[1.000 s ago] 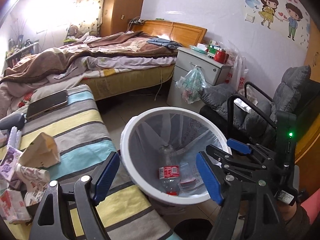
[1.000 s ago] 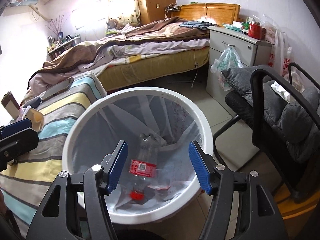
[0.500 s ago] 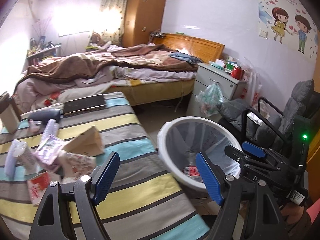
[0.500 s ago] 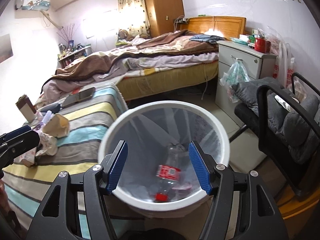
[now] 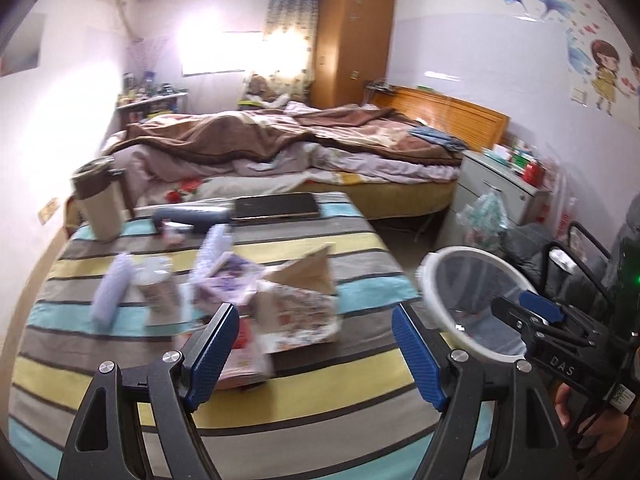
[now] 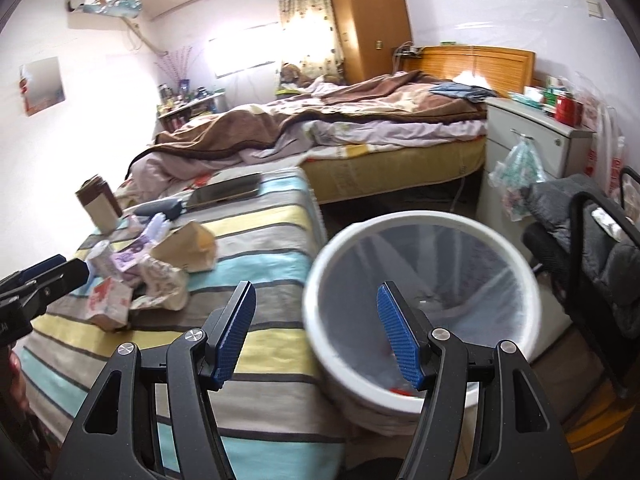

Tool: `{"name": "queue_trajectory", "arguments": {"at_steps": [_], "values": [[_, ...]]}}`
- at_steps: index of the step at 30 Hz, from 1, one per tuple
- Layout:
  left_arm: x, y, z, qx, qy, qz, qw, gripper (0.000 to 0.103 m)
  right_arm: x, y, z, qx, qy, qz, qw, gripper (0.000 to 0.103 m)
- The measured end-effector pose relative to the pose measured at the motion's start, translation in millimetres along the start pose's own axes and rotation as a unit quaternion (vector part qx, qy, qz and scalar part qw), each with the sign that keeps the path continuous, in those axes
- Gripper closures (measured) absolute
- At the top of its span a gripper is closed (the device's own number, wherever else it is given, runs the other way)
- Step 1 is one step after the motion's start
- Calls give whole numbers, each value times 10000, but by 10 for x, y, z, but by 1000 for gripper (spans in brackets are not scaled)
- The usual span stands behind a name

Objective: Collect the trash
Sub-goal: 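Swing both tools back toward the trash on the bed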

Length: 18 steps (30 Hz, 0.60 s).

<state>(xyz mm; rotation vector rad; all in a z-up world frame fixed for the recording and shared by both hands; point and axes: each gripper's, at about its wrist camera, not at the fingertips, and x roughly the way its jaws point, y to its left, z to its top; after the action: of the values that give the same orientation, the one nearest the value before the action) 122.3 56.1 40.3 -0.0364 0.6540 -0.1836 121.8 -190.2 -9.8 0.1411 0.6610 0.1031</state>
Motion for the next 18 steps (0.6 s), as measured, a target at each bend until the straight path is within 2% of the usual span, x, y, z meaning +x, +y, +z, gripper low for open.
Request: {"name": "queue_trajectory", "arguments": {"at_steps": [2, 8, 18], "values": [[-48, 173, -24, -68, -28, 207, 9998, 25, 67, 95, -24, -72, 84, 91, 9999, 38], [-111, 652, -88, -461, -3, 529, 9975, 25, 167, 431, -75, -346, 229, 378, 9984, 38], [-52, 1203, -231, -704, 166, 847, 9938, 25, 430, 857, -47, -932, 493, 652, 9923, 38]]}}
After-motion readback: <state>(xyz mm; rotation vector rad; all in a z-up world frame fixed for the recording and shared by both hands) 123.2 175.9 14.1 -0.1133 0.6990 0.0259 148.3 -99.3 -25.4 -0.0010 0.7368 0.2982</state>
